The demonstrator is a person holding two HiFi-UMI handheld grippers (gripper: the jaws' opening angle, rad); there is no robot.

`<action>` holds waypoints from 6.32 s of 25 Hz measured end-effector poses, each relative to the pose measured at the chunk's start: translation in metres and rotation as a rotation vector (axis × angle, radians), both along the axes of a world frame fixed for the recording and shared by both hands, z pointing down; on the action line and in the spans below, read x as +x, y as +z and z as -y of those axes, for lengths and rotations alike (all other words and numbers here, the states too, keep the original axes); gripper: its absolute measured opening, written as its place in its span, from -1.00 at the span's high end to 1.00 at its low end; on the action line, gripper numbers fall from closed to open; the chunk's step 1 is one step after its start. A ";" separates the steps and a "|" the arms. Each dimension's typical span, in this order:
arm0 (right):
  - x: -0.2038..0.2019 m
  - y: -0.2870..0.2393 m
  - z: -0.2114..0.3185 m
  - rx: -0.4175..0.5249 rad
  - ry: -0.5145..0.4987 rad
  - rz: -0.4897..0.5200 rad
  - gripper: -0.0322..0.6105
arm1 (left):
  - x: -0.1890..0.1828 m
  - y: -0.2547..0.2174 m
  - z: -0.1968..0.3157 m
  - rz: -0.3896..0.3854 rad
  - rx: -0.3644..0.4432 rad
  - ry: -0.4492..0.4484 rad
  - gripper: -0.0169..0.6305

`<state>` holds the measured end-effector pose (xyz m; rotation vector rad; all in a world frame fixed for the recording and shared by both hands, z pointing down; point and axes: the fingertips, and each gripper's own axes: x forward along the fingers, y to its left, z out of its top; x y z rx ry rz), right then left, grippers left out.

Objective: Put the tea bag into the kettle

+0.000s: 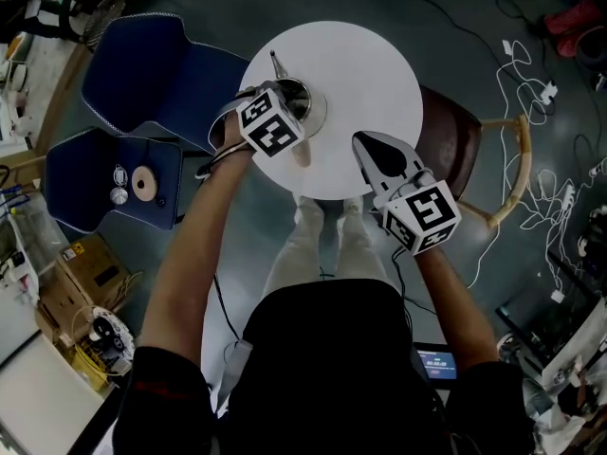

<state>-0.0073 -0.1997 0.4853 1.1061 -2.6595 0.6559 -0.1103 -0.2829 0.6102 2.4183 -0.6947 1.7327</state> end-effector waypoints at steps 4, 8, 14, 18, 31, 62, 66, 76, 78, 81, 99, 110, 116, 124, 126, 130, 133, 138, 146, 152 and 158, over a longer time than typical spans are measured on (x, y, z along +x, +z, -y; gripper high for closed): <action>0.001 0.002 0.002 -0.003 0.006 0.000 0.85 | 0.000 0.004 0.001 0.038 -0.013 0.044 0.91; 0.001 0.002 0.000 -0.005 0.011 -0.001 0.85 | -0.002 0.009 -0.004 0.125 -0.029 0.121 0.91; 0.007 0.008 0.002 -0.018 0.020 -0.004 0.85 | 0.001 0.016 -0.007 0.204 -0.056 0.210 0.90; 0.005 0.008 0.003 -0.021 0.024 -0.002 0.85 | 0.000 0.021 -0.006 0.265 -0.036 0.271 0.90; 0.007 0.011 0.002 -0.032 0.029 0.000 0.85 | 0.002 0.015 0.000 0.180 -0.033 0.234 0.63; -0.008 -0.042 0.025 0.055 -0.040 0.004 0.85 | -0.001 -0.099 -0.005 -0.120 0.139 0.005 0.90; -0.007 -0.056 0.026 0.080 -0.063 0.001 0.85 | 0.004 -0.124 -0.015 -0.230 0.186 -0.072 0.91; -0.012 -0.082 0.022 0.130 -0.134 0.006 0.85 | 0.011 -0.163 -0.051 -0.460 0.243 -0.285 0.91; -0.013 -0.086 0.019 0.141 -0.151 0.005 0.85 | 0.016 -0.172 -0.058 -0.499 0.265 -0.320 0.91; -0.014 -0.094 0.013 0.159 -0.176 0.005 0.85 | 0.020 -0.188 -0.068 -0.528 0.329 -0.353 0.91; -0.017 -0.148 -0.012 0.292 -0.322 0.033 0.85 | 0.020 -0.282 -0.120 -0.791 0.592 -0.606 0.91; -0.030 -0.181 -0.036 0.347 -0.316 0.060 0.85 | 0.011 -0.321 -0.150 -0.863 0.655 -0.585 0.91; -0.035 -0.196 -0.066 0.383 -0.291 0.052 0.85 | 0.006 -0.333 -0.181 -0.898 0.667 -0.554 0.91; -0.050 -0.219 -0.117 0.425 -0.256 0.045 0.85 | -0.005 -0.355 -0.232 -0.931 0.684 -0.497 0.91; -0.056 -0.225 -0.129 0.437 -0.244 0.048 0.85 | -0.010 -0.360 -0.245 -0.936 0.686 -0.483 0.91; -0.067 -0.239 -0.157 0.457 -0.219 0.060 0.85 | -0.023 -0.371 -0.271 -0.951 0.700 -0.466 0.91; -0.074 -0.244 -0.180 0.474 -0.211 0.055 0.85 | -0.029 -0.375 -0.293 -0.955 0.705 -0.453 0.91; -0.080 -0.250 -0.214 0.498 -0.199 0.041 0.85 | -0.034 -0.382 -0.325 -0.967 0.711 -0.428 0.91; -0.083 -0.259 -0.255 0.517 -0.169 0.034 0.85 | -0.036 -0.390 -0.365 -0.986 0.716 -0.396 0.91; -0.085 -0.266 -0.281 0.536 -0.167 0.031 0.85 | -0.038 -0.395 -0.392 -0.987 0.723 -0.382 0.91; -0.097 -0.271 -0.314 0.550 -0.159 0.031 0.85 | -0.052 -0.401 -0.423 -0.996 0.737 -0.375 0.91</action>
